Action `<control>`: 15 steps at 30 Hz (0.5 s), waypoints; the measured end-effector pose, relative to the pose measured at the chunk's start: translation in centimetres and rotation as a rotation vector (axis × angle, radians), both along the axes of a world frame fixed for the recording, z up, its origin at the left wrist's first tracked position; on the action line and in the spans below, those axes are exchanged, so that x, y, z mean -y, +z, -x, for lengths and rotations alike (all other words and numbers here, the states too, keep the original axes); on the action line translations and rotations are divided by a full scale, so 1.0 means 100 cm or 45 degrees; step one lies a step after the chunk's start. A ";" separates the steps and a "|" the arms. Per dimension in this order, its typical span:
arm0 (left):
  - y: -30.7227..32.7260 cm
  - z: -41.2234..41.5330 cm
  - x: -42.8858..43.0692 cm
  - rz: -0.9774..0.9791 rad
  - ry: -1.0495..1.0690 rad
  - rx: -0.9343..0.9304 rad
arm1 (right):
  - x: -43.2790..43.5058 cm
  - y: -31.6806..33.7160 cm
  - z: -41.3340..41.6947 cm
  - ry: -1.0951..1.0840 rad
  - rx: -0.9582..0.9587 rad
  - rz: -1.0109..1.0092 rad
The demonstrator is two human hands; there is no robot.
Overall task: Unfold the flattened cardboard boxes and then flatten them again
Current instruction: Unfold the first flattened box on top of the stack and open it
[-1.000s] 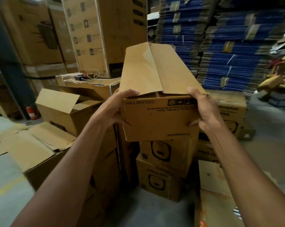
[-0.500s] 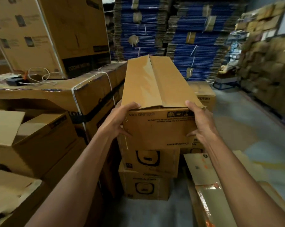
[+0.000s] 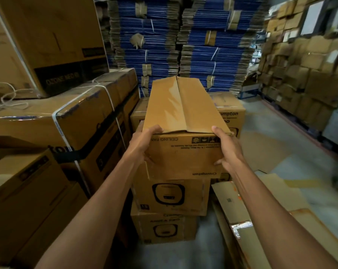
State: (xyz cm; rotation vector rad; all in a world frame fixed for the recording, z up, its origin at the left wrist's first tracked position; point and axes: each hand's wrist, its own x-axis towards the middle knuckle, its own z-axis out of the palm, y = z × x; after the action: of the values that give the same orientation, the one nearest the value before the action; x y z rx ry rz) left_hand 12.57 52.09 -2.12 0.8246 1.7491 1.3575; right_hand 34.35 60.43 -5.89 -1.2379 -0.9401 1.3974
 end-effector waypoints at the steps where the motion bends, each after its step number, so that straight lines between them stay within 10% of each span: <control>1: -0.001 -0.001 -0.009 0.006 0.010 -0.011 | -0.007 0.000 0.001 -0.001 0.004 0.007; 15: -0.033 0.010 -0.083 0.099 0.070 0.080 | -0.091 -0.037 0.011 0.019 0.076 0.072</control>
State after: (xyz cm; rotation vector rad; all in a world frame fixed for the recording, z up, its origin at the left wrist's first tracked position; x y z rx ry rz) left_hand 11.60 60.39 -5.45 0.6887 1.7755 1.3279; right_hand 33.25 69.52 -9.59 -1.3237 -0.9579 1.4141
